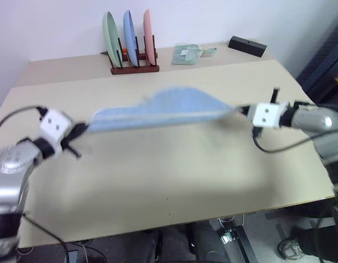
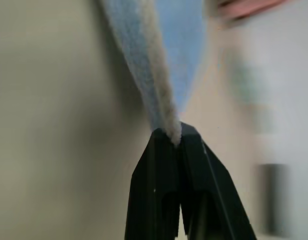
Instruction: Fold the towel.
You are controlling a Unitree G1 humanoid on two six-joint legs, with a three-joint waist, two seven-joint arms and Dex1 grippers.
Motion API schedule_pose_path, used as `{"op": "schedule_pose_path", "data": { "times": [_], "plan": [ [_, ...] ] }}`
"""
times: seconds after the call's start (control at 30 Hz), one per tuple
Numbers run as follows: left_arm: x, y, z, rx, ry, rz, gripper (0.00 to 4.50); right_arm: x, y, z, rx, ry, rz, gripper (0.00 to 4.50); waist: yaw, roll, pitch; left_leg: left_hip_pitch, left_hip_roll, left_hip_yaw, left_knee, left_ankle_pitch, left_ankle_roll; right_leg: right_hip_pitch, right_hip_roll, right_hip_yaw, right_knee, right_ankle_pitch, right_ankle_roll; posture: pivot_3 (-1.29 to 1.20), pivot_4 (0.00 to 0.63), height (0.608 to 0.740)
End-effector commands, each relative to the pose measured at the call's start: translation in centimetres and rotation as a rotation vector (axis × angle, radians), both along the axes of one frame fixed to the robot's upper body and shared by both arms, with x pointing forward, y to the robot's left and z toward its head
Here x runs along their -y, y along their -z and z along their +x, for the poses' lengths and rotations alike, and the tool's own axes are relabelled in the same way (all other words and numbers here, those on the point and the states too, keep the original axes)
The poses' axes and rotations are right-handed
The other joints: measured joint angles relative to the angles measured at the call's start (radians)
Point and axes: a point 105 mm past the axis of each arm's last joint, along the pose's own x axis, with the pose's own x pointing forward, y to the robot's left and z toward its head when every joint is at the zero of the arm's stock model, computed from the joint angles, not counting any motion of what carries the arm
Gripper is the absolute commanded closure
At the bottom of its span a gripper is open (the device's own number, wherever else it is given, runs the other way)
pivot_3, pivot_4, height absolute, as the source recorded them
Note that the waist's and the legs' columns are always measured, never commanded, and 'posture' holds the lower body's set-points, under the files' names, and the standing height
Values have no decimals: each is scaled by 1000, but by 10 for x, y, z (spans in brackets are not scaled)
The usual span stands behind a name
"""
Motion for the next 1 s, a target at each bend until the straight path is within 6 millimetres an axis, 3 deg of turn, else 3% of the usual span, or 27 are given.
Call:
{"op": "schedule_pose_path", "data": {
  "times": [0.03, 0.2, 0.33, 0.43, 0.6, 0.77, 1.0],
  "plan": [
    [3, 0, -30, -74, 35, 12, 4500, 0, -14, -25, -104, -4, 26, 4468, 12, 0, 0, 1, 0, 0, 1, 0, 0, 1, 0, 0, 0, 1, -1, 0, 150, 740],
    [9, 18, -72, -265, 90, -31, 4500, 5, -5, -58, -317, 24, 39, 4468, 56, 1, 1, 8, 3, 1, 6, -2, 2, 12, 2, -1, -1, 3, -2, 0, 150, 740],
    [4, 15, -74, -249, 56, -38, 4500, 3, -12, -59, -296, 32, 55, 4468, 78, 1, 1, 15, 3, 0, 7, -7, 9, 22, 2, -3, -7, 3, -1, 0, 150, 740],
    [-5, 9, -59, -189, -5, -45, 4500, 0, -16, -49, -243, 33, 57, 4468, 87, 1, 1, 14, 3, 1, 8, -5, 5, 22, 2, -3, -8, 3, 0, 0, 150, 740],
    [-20, 4, -18, -68, -87, 22, 4500, -6, -18, -7, -90, 52, 51, 4468, 83, 1, 1, 16, 4, 1, 8, -5, 4, 25, 3, -4, -12, 5, 1, 0, 150, 740],
    [-19, 4, 17, -11, -105, 35, 4500, -8, -14, 27, -23, 89, 48, 4468, 83, 1, 1, 13, 4, 2, 7, -5, 4, 21, 3, -4, -14, 7, 2, 0, 150, 740],
    [-13, 11, 55, 13, -109, 45, 4500, -13, 4, 54, -20, 112, 42, 4468, 80, 1, 1, 11, 4, 3, 7, -5, 5, 18, 3, -5, -14, 8, 2, 0, 150, 740]
  ]
}}
